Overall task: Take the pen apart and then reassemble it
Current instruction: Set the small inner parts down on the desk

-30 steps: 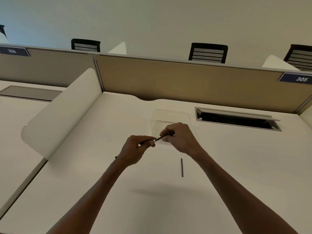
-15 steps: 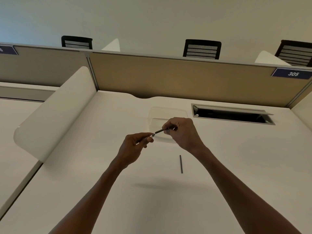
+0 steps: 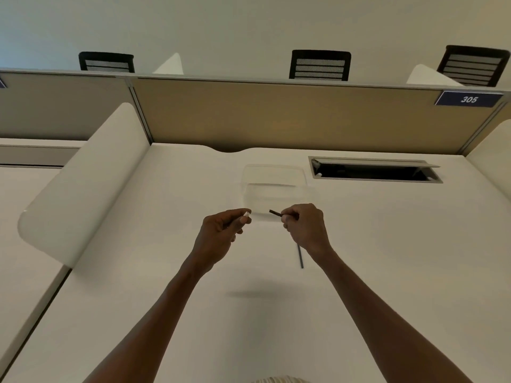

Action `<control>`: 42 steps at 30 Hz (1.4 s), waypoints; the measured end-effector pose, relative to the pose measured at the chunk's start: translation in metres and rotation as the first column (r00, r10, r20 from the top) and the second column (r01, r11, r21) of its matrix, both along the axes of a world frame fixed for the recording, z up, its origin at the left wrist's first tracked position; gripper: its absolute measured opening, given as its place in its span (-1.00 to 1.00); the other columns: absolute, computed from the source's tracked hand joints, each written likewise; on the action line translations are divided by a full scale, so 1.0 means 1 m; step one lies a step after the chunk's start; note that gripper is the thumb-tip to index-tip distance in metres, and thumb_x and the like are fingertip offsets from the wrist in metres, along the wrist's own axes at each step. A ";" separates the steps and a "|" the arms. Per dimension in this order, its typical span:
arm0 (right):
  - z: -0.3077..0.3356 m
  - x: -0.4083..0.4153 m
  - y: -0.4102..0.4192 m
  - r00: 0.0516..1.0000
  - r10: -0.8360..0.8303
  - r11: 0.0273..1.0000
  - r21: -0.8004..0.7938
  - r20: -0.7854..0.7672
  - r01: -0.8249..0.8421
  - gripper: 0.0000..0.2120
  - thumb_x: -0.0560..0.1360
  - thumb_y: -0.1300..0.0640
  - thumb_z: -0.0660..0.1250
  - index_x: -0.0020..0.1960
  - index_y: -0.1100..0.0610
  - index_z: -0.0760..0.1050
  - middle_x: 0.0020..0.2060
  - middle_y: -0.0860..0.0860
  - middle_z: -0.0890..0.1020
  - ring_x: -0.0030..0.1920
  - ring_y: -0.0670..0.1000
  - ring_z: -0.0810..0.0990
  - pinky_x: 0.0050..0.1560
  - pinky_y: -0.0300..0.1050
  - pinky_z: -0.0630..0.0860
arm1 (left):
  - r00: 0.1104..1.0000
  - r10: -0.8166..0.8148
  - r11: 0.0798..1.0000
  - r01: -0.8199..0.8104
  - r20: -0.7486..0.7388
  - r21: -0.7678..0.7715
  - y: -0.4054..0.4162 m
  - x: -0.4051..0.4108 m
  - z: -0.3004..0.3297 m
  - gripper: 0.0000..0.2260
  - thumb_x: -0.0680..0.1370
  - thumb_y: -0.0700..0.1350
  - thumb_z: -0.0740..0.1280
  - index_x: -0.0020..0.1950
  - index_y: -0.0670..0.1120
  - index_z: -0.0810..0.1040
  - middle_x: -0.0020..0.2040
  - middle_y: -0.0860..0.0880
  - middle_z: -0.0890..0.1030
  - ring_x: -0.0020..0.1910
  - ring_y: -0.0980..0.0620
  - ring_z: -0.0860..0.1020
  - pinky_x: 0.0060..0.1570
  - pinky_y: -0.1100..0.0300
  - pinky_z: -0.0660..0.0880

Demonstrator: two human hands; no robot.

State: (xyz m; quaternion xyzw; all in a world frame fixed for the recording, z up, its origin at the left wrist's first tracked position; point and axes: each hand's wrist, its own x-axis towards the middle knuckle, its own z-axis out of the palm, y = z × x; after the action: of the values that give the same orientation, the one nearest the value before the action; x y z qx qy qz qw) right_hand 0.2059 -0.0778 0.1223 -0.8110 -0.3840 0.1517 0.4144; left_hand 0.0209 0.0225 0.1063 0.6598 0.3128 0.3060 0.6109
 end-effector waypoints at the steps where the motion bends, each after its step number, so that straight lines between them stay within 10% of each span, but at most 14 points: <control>1: -0.008 -0.001 -0.001 0.999 -0.025 0.999 -0.044 -0.026 0.024 -0.87 0.47 0.30 0.34 -0.08 0.25 0.68 -0.20 0.13 0.71 -0.14 0.10 0.67 -0.06 0.04 0.61 | 1.000 -0.002 1.000 0.002 0.003 0.002 0.000 -0.001 -0.001 -0.85 0.55 0.00 0.39 0.10 0.10 0.68 -0.06 0.04 0.71 -0.24 0.14 0.55 -0.29 0.25 0.46; 15: -0.102 -0.029 -0.006 0.932 -0.361 0.895 -0.268 0.031 0.355 -0.79 0.49 0.30 0.22 -0.18 0.32 0.61 -0.24 0.20 0.68 -0.14 0.21 0.65 -0.26 -0.17 0.38 | 0.998 -0.016 0.995 0.022 0.061 -0.099 -0.005 -0.010 -0.017 -0.82 0.56 -0.11 0.39 0.15 -0.01 0.67 -0.02 0.00 0.72 -0.10 0.10 0.61 -0.06 0.28 0.55; 42: -0.117 -0.024 -0.008 0.969 -0.221 0.906 -0.347 0.108 0.245 -0.84 0.43 0.21 0.34 -0.13 0.33 0.56 -0.19 0.21 0.66 -0.06 0.20 0.62 -0.13 -0.08 0.45 | 0.994 -0.021 0.991 0.035 0.107 -0.131 -0.015 -0.010 -0.017 -0.82 0.55 -0.11 0.41 0.14 0.04 0.68 0.02 -0.02 0.72 -0.06 0.09 0.63 -0.07 0.31 0.51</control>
State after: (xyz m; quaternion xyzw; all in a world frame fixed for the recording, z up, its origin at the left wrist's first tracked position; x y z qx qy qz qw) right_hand 0.1818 -0.0861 0.0053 -0.9174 -0.2641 0.1412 0.2622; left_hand 0.0114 0.0076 0.0895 0.6051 0.2904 0.3102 0.6732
